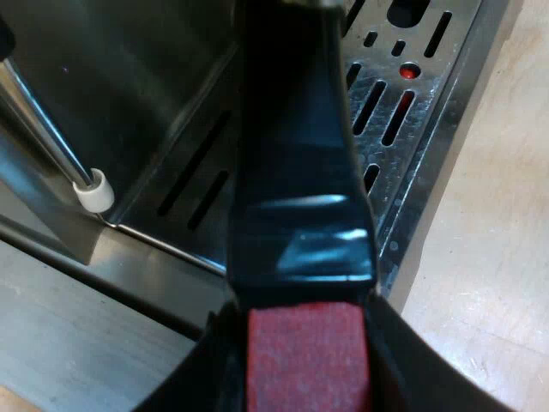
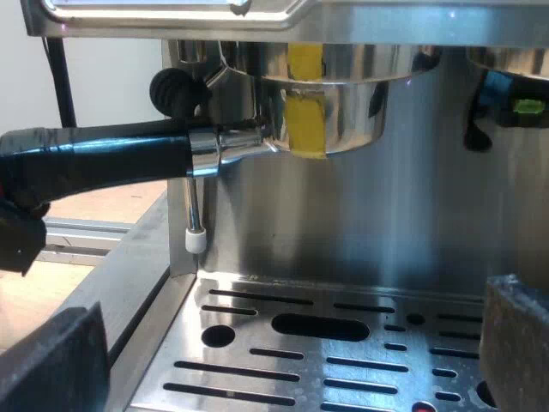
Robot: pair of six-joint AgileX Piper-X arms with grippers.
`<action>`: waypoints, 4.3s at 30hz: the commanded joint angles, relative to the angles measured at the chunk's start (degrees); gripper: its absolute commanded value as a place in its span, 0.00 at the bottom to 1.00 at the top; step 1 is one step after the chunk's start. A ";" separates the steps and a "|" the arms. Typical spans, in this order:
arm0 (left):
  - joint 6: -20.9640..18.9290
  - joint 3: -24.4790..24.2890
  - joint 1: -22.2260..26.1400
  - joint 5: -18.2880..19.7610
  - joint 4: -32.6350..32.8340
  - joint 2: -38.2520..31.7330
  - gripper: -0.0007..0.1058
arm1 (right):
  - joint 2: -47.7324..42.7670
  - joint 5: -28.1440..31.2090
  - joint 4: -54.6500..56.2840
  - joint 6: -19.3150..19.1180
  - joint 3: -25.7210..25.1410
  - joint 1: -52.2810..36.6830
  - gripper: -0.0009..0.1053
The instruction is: Put the handle in the coffee machine
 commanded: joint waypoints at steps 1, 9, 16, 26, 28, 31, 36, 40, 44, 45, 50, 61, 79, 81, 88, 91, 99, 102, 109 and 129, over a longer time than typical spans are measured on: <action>-0.53 -0.85 -0.24 3.89 -2.59 -0.42 0.01 | 0.01 0.37 -0.84 -0.48 0.01 -0.21 0.85; -0.53 -0.85 -0.24 3.75 -4.83 -0.42 0.01 | 0.01 0.37 -0.84 -0.48 0.01 -0.21 0.85; -3.60 -0.85 -0.24 4.22 -7.27 -0.42 0.01 | 0.01 0.37 -0.84 -0.48 0.01 -0.21 0.85; -6.92 -0.85 -0.24 6.28 -6.91 -0.42 0.01 | 0.01 0.37 -0.84 0.23 0.01 -0.21 0.85; -6.92 -1.03 -0.24 5.51 -6.42 -0.42 0.01 | 0.01 0.37 -0.84 0.23 0.01 -0.21 0.85; -5.75 -2.59 -0.24 3.13 -3.14 -0.42 0.01 | 0.01 0.37 -0.84 0.23 0.01 -0.21 0.85; -4.40 -5.55 -0.24 3.80 0.45 -0.42 0.01 | 0.01 0.37 -0.84 0.23 0.01 -0.21 0.85; -4.40 -6.18 -0.24 3.95 0.76 -0.42 0.01 | 0.01 0.37 -0.84 0.23 0.01 -0.21 0.85; -4.40 -6.16 -0.24 9.28 0.90 -0.42 0.01 | 0.01 0.37 -0.84 0.23 0.01 -0.21 0.85; -4.40 -6.16 -0.24 9.81 0.90 -0.42 0.01 | 0.01 0.37 -0.84 0.23 0.01 -0.21 0.85; -1.22 -6.16 -0.24 10.21 3.30 -0.42 0.01 | 0.01 0.37 -0.84 0.23 0.01 -0.21 0.85; 5.21 -6.16 -1.91 6.30 4.70 -0.42 0.01 | 0.01 0.37 -0.84 0.23 0.01 -0.21 0.85; -7.88 -6.36 -1.92 7.21 -0.45 -0.42 0.01 | 0.01 0.37 -0.84 0.23 0.01 -0.32 0.85; -7.88 -6.36 -1.92 7.18 0.50 -0.42 0.01 | 0.01 0.37 -0.84 0.23 0.01 -0.41 0.85; -7.61 -7.76 -0.53 7.55 0.72 -0.42 0.01 | 0.01 0.37 -0.84 0.23 0.01 -0.58 0.85; -6.62 -8.59 1.67 7.69 0.72 -0.42 0.01 | 0.01 0.37 -0.84 0.23 0.01 -0.58 0.85; -1.69 -8.61 2.31 11.63 4.58 -0.42 0.01 | 0.01 0.37 -0.84 0.74 0.01 -1.10 0.85; 2.90 -8.61 1.21 11.02 7.43 -0.42 0.01 | 0.01 0.37 -0.84 1.05 0.01 -1.75 0.85; 2.64 -8.61 1.21 11.04 6.84 -0.42 0.01 | 0.01 -0.53 -0.66 1.05 0.01 -2.58 0.83; -1.05 -8.61 1.21 12.88 8.55 -0.42 0.01 | 0.16 -23.98 4.40 1.04 0.01 -15.64 0.41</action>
